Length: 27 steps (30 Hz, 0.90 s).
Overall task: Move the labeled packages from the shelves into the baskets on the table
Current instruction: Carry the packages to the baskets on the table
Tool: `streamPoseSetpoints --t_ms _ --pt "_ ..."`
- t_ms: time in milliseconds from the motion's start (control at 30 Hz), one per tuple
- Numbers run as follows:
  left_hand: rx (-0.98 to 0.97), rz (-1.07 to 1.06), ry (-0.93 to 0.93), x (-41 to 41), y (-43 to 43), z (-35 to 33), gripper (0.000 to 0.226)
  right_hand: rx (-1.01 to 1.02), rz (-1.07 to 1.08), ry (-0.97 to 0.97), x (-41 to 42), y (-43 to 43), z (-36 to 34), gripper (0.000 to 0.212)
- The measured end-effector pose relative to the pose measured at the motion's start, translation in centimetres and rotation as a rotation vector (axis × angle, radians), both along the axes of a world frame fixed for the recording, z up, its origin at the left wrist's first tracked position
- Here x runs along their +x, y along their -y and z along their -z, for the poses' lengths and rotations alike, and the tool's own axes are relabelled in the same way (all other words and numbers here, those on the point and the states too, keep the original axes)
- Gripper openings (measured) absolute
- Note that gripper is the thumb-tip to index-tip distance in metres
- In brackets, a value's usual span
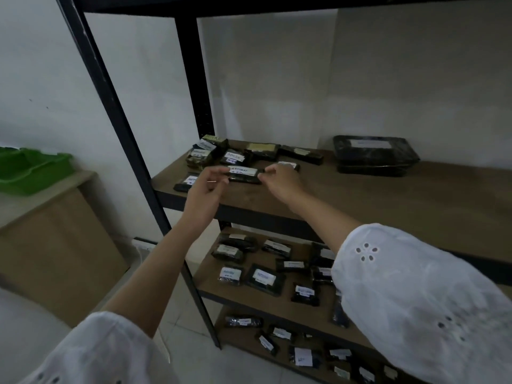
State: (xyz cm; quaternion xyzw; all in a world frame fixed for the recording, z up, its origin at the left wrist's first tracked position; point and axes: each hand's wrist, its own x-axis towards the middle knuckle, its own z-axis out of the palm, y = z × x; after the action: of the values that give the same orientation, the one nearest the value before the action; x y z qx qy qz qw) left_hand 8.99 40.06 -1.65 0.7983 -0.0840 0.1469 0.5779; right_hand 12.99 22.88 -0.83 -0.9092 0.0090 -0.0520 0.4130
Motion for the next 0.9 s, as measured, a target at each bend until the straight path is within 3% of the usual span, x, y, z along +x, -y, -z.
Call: streamPoseSetpoints --t_ms 300,367,467,533,633,767,900 --pt "0.183 0.037 0.101 4.4 -4.3 -0.3 0.021 -0.352 0.172 -0.147 4.4 -4.6 0.6 0.068" --pt "0.307 -0.044 0.106 5.4 -5.5 0.2 0.02 -0.292 0.218 -0.142 4.3 -4.6 0.6 0.074" --pt "0.563 -0.263 -0.076 6.1 -6.4 0.6 0.031 -0.109 0.24 -0.094 3.5 -4.0 0.4 0.08" --pt "0.655 -0.302 -0.211 6.1 -6.3 0.7 0.042 0.064 0.222 -0.048 2.7 -3.7 0.4 0.068" --pt "0.767 -0.283 -0.314 6.5 -6.1 1.1 0.054 0.145 0.24 0.035 1.5 -3.4 0.5 0.051" --pt "0.696 -0.241 -0.293 6.3 -5.6 0.9 0.052 0.257 0.292 0.097 0.0 -3.0 0.5 0.045" --pt "0.329 -0.156 -0.202 4.8 -5.0 0.1 0.055 0.402 0.297 0.129 -1.4 -2.4 0.3 0.046"
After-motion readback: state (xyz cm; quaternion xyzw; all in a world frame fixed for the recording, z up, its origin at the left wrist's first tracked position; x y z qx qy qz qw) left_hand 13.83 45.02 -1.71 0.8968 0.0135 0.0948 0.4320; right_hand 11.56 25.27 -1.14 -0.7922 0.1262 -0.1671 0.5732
